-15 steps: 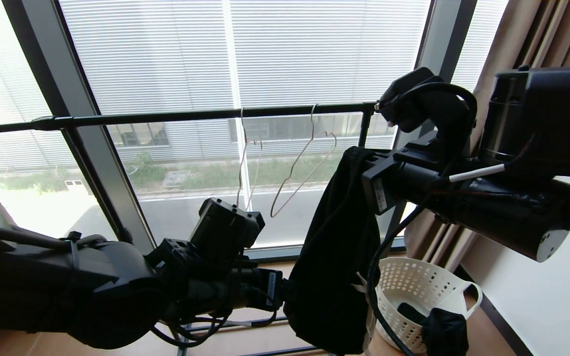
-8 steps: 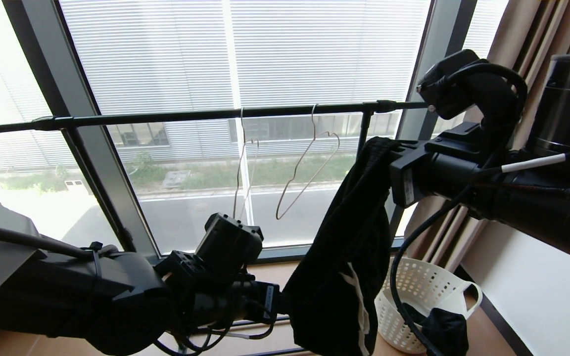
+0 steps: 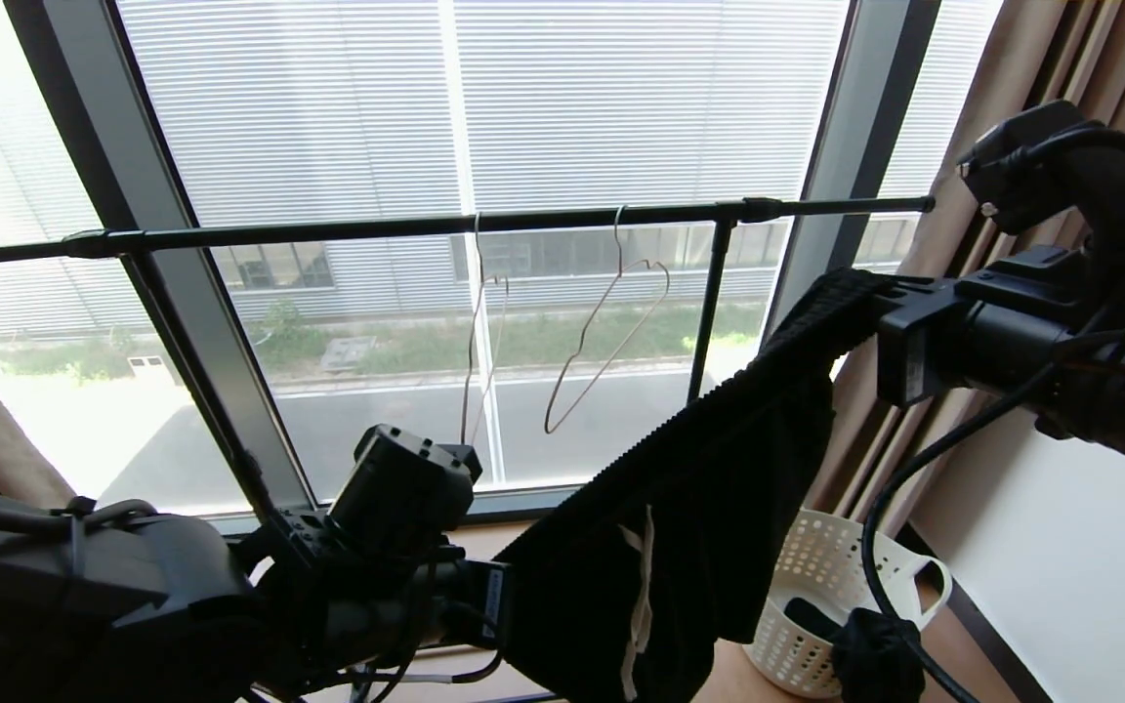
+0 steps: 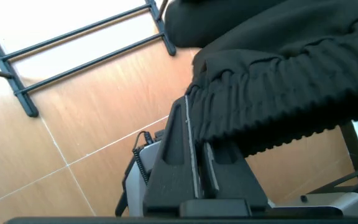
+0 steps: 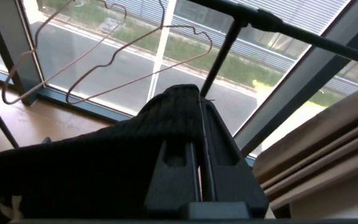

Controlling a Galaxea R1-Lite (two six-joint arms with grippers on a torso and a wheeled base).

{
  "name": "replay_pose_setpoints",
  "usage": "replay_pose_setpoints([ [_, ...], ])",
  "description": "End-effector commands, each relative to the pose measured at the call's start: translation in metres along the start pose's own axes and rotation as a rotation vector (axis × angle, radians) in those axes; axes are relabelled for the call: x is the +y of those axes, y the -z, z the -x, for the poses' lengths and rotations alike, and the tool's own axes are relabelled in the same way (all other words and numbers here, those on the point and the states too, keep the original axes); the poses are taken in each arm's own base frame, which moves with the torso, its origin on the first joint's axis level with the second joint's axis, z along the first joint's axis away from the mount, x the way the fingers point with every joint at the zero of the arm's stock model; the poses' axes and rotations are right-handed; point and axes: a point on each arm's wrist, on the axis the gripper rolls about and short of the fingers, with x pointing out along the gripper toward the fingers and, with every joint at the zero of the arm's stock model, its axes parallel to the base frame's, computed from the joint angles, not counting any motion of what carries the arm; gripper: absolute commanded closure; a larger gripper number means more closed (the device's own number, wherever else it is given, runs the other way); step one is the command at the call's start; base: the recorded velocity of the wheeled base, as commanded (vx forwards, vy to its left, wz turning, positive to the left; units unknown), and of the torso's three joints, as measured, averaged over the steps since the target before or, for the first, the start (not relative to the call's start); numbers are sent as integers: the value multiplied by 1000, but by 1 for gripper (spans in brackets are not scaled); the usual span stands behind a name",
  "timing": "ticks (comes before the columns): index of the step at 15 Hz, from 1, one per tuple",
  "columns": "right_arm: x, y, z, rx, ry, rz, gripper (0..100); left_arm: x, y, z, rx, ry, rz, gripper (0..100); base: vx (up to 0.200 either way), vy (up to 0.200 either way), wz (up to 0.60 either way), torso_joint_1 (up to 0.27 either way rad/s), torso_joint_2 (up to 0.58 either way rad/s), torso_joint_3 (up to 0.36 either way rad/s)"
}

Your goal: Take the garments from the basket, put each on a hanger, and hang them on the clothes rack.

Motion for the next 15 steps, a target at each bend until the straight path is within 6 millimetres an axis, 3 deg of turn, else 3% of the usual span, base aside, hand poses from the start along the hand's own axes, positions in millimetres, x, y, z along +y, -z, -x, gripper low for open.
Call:
replay_pose_setpoints([
  [1,-18,17,23,27,50,4,100,4,-8,37,-102,31,18,100,0,0,0,0,0,0],
  [3,-17,42,38,74,28,17,100,10,-22,55,-169,31,45,100,0,0,0,0,0,0],
  [5,-13,57,36,123,-4,-20,100,12,-39,67,-162,3,42,100,0,0,0,0,0,0],
  [8,-6,62,24,154,-47,-57,100,7,-56,79,-163,-2,22,100,0,0,0,0,0,0],
  [15,-1,64,11,112,-69,-128,100,6,-55,80,-154,-6,-38,100,0,0,0,0,0,0],
])
